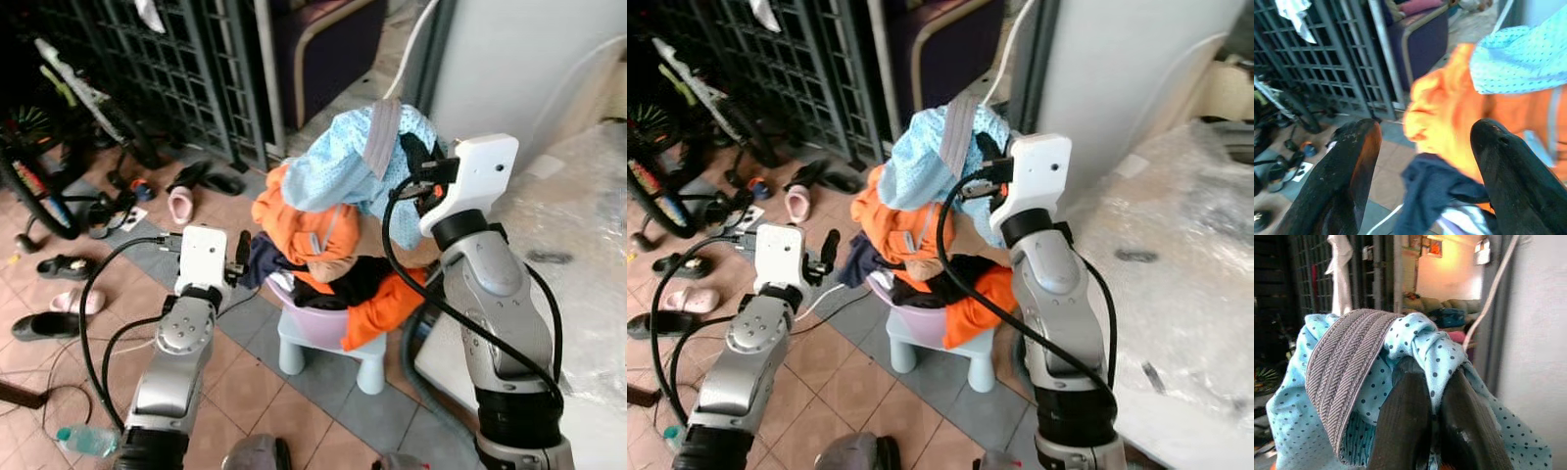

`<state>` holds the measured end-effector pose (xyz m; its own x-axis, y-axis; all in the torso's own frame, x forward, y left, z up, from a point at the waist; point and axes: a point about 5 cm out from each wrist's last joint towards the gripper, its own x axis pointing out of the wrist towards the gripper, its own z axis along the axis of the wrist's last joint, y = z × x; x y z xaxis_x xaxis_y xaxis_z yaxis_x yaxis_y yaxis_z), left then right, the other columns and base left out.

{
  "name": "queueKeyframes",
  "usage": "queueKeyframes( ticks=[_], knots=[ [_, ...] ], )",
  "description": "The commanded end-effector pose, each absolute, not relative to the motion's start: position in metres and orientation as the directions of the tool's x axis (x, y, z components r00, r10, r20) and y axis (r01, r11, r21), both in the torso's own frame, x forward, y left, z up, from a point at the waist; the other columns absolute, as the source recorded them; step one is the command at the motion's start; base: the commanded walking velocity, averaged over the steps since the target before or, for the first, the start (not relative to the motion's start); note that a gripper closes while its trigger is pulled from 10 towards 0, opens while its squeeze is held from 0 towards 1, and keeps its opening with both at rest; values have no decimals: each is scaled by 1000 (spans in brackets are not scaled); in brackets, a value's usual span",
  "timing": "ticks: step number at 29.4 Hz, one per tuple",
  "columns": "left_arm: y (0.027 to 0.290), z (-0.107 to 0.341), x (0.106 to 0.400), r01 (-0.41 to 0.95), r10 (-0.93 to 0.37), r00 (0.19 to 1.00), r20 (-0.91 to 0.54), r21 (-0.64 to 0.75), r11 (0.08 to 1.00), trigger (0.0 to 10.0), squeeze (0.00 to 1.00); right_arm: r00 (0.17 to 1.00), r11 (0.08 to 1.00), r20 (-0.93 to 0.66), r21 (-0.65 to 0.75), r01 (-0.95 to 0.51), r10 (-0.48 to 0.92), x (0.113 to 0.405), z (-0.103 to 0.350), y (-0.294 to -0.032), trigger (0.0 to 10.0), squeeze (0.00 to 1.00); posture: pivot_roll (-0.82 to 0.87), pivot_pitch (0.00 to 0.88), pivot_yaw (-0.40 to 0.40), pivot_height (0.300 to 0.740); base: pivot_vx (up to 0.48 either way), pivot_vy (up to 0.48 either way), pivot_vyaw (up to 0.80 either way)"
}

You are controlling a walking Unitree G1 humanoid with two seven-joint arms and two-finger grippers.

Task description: Clothes washing

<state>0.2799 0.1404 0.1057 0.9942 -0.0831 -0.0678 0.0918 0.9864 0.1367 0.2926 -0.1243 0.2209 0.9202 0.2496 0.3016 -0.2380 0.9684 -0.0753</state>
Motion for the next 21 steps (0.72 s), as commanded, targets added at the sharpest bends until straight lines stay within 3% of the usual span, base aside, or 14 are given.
queueKeyframes(
  ticks=[1, 16, 21],
  knots=[
    [141, 104, 283, 87, -77, 994, -73, 142, 986, 10000, 0, 910, 972, 341, -92, -216, 235, 295, 231, -127, 10000, 0, -35, 0, 103, 740, 0, -334, -788],
    [139, 102, 280, 78, -70, 995, -70, 119, 990, 10000, 0, 879, 967, 412, -174, -185, 242, 298, 252, -129, 10000, 0, -50, 0, 102, 740, 0, -291, -797],
    [136, 111, 284, 65, -63, 998, -21, 110, 992, 10000, 0, 876, 967, 416, -175, -184, 242, 303, 255, -128, 10000, 0, -52, 0, 95, 740, 0, 0, 0]
  ],
)
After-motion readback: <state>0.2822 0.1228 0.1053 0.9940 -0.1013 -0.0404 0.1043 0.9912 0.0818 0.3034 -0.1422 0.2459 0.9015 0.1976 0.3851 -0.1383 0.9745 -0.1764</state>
